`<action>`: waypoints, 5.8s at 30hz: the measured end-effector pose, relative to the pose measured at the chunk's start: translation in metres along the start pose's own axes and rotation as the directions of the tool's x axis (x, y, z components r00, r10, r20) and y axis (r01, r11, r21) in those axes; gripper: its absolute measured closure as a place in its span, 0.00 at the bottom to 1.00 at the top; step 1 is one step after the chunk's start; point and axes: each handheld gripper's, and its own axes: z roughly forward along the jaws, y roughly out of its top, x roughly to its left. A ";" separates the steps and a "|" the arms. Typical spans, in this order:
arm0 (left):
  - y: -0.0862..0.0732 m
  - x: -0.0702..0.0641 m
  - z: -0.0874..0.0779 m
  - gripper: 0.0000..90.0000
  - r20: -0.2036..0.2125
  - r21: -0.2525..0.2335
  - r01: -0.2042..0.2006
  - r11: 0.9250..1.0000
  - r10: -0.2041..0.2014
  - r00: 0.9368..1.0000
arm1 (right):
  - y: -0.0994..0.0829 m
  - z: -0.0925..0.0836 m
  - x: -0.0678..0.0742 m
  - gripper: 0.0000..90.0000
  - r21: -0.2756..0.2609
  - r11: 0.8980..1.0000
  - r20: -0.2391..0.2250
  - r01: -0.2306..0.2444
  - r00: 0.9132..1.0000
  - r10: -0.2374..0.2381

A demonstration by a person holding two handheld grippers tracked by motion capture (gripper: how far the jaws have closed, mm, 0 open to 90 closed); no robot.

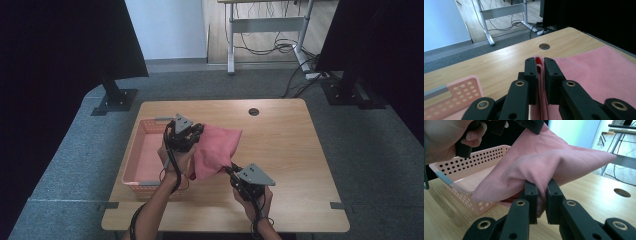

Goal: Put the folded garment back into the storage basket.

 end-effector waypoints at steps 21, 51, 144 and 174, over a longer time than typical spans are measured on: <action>0.002 0.012 -0.011 0.90 -0.024 -0.007 0.005 1.000 -0.005 1.000 | 0.007 0.009 0.006 0.91 -0.010 1.000 -0.017 -0.004 1.000 0.003; -0.004 0.029 -0.018 0.90 -0.051 -0.002 0.020 1.000 -0.020 0.998 | 0.010 0.022 0.014 0.91 -0.012 1.000 -0.035 -0.013 0.999 0.012; -0.034 0.100 -0.051 0.90 -0.187 0.026 0.085 0.996 -0.079 0.979 | 0.016 0.095 0.065 0.91 0.004 1.000 -0.149 -0.027 0.988 0.028; -0.040 0.113 -0.058 0.83 -0.248 0.025 0.094 0.995 -0.085 0.965 | 0.016 0.116 0.079 0.83 0.048 0.999 -0.201 -0.025 0.979 0.034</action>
